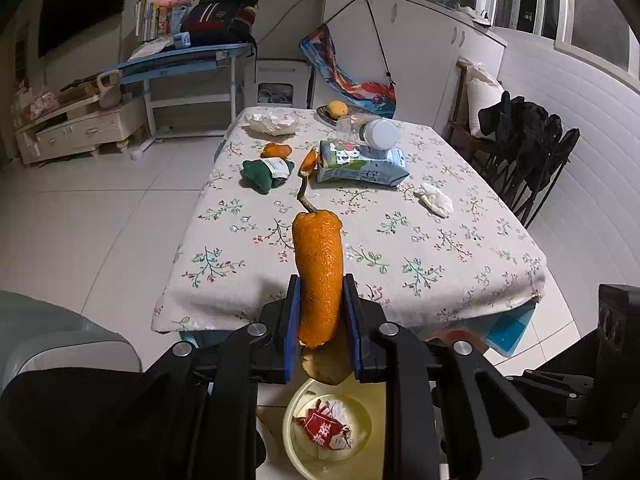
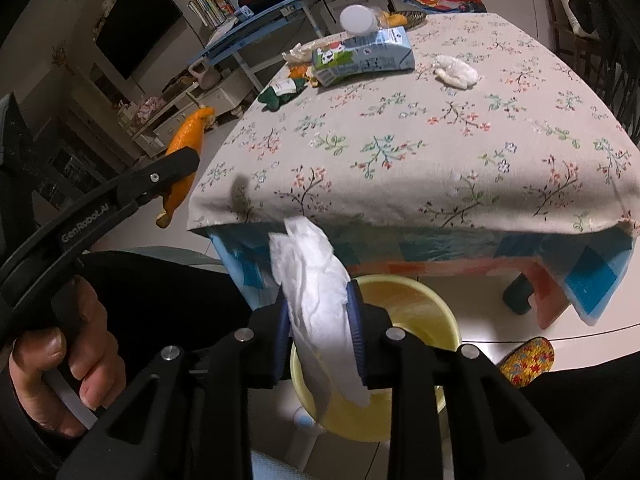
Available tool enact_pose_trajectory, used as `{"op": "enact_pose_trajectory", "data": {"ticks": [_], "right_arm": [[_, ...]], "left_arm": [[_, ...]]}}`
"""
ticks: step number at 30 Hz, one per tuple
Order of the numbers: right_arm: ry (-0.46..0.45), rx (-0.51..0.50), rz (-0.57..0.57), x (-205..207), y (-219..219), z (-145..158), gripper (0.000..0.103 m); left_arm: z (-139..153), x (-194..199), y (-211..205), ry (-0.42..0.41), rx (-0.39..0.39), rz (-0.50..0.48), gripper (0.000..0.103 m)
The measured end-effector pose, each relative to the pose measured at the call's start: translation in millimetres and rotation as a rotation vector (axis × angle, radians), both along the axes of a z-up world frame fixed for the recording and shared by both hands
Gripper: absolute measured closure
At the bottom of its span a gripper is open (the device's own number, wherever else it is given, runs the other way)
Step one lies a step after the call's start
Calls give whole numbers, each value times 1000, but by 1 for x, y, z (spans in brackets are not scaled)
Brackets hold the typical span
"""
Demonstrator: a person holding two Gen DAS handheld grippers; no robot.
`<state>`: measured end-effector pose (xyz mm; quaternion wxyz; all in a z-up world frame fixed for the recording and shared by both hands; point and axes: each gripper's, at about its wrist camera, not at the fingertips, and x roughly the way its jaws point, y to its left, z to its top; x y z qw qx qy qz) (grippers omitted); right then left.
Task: Collect trash
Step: 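Drop the tissue into the basin with the right tool while the left tool carries the peel, then open the left tool over the basin to drop the orange peel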
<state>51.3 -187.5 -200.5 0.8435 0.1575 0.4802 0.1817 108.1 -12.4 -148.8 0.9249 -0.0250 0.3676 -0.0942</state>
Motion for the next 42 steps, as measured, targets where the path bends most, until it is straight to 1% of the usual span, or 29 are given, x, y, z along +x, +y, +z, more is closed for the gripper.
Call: {"op": "enact_pose_trajectory", "data": {"ticks": [1, 3, 5, 6, 7, 11, 13, 20, 26, 28, 30, 31, 32, 33, 34, 35, 36, 38, 40, 42], "right_arm": [[3, -1, 1, 0, 1, -1, 69], [6, -1, 1, -2, 2, -1, 66], [3, -2, -2, -4, 1, 0, 65], [-1, -2, -7, -5, 1, 1, 63], [-6, -2, -14, -6, -1, 2, 59], [-36, -1, -70, -8, -12, 9, 50], [-48, -1, -113, -8, -21, 12, 42], [-70, 12, -211, -11, -44, 16, 41], [-84, 8, -245, -14, -51, 18, 39], [-86, 4, -251, -15, -52, 18, 38], [-91, -1, -257, -15, -53, 18, 36], [-92, -3, -259, -14, -53, 18, 36], [-93, -4, -260, -14, -53, 18, 36], [-93, -6, -261, -14, -53, 17, 36], [-93, -8, -262, -14, -53, 17, 35], [-92, -10, -263, -14, -53, 17, 35], [-92, -11, -265, -14, -54, 17, 35], [-93, -14, -265, -14, -54, 16, 35], [-96, -19, -267, -14, -53, 16, 35], [-99, -26, -270, -14, -53, 16, 34]], "left_arm": [[0, -1, -1, 1, 0, -2, 83], [0, -4, -2, 3, 1, -7, 83], [-1, -7, -3, 5, 2, -13, 83], [-1, -8, -4, 6, 3, -15, 83], [-2, -11, -5, 10, 3, -21, 83], [-7, -17, -10, 25, 7, -46, 83], [-11, -22, -15, 39, 13, -69, 83], [-30, -34, -33, 111, 28, -159, 83], [-46, -40, -44, 170, 58, -220, 82], [-50, -40, -45, 187, 67, -223, 82], [-53, -39, -46, 199, 71, -225, 79], [-54, -39, -45, 199, 73, -223, 76], [-54, -39, -44, 200, 75, -219, 69], [-54, -39, -44, 200, 75, -216, 66], [-55, -39, -44, 203, 77, -215, 60], [-56, -39, -44, 205, 80, -216, 58], [-56, -39, -45, 202, 87, -215, 57], [-55, -40, -45, 193, 95, -213, 51], [-52, -41, -44, 167, 100, -201, 45], [-48, -42, -43, 145, 101, -192, 42]]}}
